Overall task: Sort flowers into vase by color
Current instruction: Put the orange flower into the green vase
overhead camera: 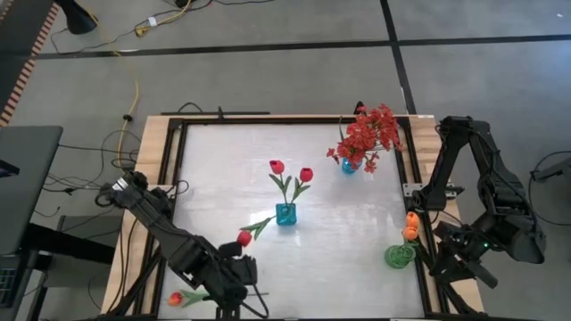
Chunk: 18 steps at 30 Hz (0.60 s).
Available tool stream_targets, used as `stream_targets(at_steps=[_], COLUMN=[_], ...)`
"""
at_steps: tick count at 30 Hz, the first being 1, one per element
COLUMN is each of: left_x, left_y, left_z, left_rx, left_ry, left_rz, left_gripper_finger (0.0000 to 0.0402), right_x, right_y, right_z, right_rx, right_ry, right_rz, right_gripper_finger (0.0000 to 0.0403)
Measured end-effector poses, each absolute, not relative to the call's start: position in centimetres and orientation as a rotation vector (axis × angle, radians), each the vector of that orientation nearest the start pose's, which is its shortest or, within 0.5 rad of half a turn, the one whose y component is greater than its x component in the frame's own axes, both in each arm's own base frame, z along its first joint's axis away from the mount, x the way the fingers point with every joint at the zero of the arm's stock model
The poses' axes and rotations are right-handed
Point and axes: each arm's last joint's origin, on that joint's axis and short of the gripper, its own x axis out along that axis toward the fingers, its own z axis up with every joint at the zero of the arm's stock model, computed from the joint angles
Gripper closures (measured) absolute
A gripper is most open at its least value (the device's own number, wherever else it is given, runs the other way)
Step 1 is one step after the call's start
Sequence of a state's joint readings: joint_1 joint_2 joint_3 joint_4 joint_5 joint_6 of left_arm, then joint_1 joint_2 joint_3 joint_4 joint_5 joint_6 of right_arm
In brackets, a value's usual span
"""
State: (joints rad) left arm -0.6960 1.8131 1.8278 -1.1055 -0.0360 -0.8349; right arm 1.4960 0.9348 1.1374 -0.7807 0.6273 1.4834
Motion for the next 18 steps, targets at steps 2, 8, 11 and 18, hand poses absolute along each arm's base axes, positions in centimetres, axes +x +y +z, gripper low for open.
stream_targets(at_steps=[2, 8, 11, 18], left_x=[28.4, 27.9, 27.8, 26.9], left_y=[-23.5, -22.9, -22.2, -21.0], left_z=[33.6, 33.8, 34.7, 36.1], left_rx=[-0.295, -0.224, -0.223, -0.173], left_ry=[1.193, 1.219, 1.153, 1.114], left_rz=[-0.097, -0.084, -0.066, -0.048], left_gripper_finger=[0.0217, 0.0239, 0.0248, 0.0257], right_x=[2.9, 2.9, 2.9, 2.9], right_y=[16.6, 16.6, 16.6, 16.6], right_z=[37.4, 37.4, 37.4, 37.4], right_rx=[0.864, 0.873, 0.874, 0.875], right_ry=[0.803, 0.804, 0.804, 0.805], right_rz=[0.436, 0.435, 0.435, 0.435], right_gripper_finger=[0.023, 0.023, 0.023, 0.023])
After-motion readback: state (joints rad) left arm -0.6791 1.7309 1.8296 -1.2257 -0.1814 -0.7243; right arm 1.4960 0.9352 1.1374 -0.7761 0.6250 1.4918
